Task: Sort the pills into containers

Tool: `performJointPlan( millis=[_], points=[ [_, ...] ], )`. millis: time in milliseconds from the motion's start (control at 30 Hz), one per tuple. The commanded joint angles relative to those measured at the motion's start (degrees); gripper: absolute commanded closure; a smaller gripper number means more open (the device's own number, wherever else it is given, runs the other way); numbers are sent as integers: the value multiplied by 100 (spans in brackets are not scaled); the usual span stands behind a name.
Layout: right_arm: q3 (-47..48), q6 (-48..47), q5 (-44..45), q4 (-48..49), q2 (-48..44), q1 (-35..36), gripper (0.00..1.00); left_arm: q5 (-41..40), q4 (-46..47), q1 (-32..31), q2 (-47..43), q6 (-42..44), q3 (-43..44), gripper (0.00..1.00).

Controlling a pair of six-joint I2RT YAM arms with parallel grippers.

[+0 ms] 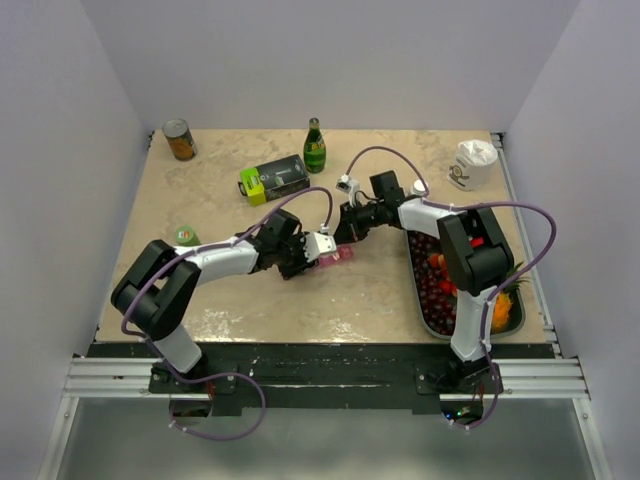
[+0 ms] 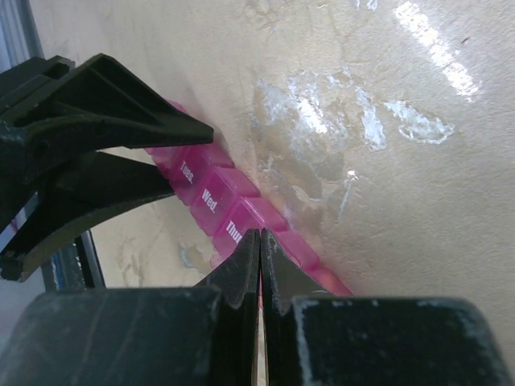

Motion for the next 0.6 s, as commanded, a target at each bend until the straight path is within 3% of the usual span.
performJointPlan(
  millis=[0, 400, 567],
  points=[
    [358, -720, 376, -755, -123, 74, 100, -200, -247, 103, 255, -261, 183, 88],
    [640, -915, 1676, -1266, 88, 382, 100, -455, -396, 200, 484, -753, 403, 88],
    [693, -1046, 1388, -1327, -8, 373, 100, -455, -405, 191, 502, -762, 394, 88]
  ],
)
